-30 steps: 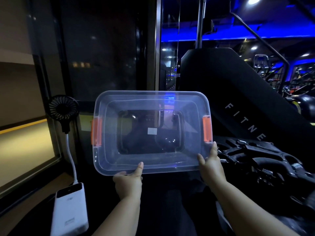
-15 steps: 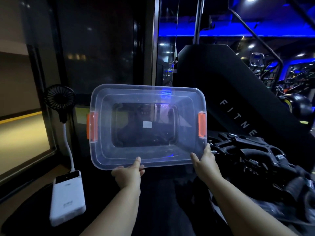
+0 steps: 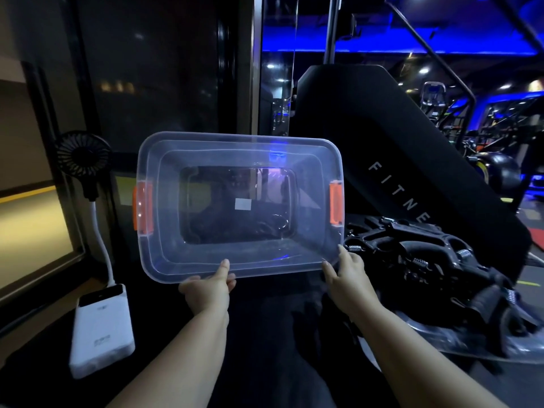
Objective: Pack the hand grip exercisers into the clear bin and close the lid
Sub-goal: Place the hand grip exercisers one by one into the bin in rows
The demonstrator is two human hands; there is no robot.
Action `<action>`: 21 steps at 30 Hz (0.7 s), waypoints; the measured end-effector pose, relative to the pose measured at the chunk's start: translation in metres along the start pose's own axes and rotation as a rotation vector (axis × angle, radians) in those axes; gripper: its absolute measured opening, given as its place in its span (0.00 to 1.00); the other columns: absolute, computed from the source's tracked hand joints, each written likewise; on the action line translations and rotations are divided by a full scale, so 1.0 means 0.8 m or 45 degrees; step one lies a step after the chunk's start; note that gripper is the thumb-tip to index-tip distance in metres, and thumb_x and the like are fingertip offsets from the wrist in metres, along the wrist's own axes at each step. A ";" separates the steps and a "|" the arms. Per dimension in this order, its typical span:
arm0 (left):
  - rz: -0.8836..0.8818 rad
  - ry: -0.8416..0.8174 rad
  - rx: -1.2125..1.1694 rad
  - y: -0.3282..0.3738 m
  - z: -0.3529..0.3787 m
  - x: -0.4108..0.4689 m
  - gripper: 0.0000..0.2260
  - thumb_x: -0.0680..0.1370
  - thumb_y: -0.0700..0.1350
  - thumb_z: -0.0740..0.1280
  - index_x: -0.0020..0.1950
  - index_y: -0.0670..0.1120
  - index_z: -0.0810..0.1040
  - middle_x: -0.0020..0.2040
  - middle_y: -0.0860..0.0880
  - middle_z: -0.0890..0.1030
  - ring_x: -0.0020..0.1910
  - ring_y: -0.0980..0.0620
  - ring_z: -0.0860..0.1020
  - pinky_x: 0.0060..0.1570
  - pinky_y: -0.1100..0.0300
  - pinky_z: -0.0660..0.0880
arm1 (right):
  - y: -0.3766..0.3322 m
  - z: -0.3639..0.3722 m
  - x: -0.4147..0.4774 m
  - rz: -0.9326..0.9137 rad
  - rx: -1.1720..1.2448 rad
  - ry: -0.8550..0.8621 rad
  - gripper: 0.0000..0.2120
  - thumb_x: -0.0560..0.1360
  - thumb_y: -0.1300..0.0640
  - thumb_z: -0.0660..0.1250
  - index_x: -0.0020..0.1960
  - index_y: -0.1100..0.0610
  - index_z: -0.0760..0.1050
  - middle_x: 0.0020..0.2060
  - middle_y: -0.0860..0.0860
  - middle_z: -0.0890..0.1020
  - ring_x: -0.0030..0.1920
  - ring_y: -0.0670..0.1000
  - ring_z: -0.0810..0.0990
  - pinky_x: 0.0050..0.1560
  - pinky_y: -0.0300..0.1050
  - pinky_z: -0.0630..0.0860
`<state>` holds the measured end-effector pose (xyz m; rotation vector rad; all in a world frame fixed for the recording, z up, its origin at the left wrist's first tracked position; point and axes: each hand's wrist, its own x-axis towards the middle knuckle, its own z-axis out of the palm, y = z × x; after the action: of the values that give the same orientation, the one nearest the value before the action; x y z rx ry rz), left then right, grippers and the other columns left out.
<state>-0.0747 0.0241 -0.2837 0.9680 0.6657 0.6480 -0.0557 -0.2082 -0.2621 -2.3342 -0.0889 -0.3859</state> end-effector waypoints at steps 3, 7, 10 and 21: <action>0.010 0.002 -0.004 -0.001 0.001 0.000 0.24 0.72 0.40 0.75 0.56 0.47 0.62 0.34 0.45 0.80 0.31 0.52 0.82 0.36 0.58 0.79 | 0.000 -0.012 -0.005 -0.053 -0.033 0.020 0.25 0.79 0.47 0.59 0.74 0.51 0.59 0.69 0.53 0.63 0.63 0.53 0.71 0.54 0.42 0.65; 0.020 0.012 0.004 -0.003 0.003 0.002 0.24 0.72 0.40 0.75 0.56 0.47 0.61 0.35 0.45 0.80 0.33 0.51 0.82 0.36 0.58 0.78 | 0.002 -0.033 -0.010 -0.121 -0.100 0.099 0.20 0.79 0.46 0.58 0.70 0.47 0.65 0.67 0.50 0.65 0.60 0.52 0.73 0.51 0.44 0.68; 0.033 0.024 0.015 -0.004 0.001 0.001 0.24 0.72 0.40 0.75 0.56 0.47 0.61 0.35 0.44 0.80 0.33 0.50 0.81 0.35 0.59 0.77 | 0.003 -0.047 -0.011 -0.109 -0.100 0.159 0.18 0.79 0.46 0.59 0.68 0.47 0.67 0.66 0.51 0.66 0.59 0.53 0.74 0.52 0.44 0.68; -0.021 0.043 0.017 -0.002 0.000 -0.004 0.25 0.71 0.41 0.76 0.57 0.46 0.63 0.33 0.46 0.80 0.31 0.51 0.81 0.37 0.56 0.78 | 0.009 -0.112 -0.014 -0.193 -0.308 0.438 0.16 0.77 0.50 0.64 0.63 0.51 0.74 0.60 0.53 0.72 0.58 0.55 0.74 0.49 0.44 0.68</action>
<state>-0.0765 0.0209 -0.2845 0.9651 0.7082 0.6476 -0.0874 -0.2753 -0.2106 -2.4664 -0.0543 -0.9117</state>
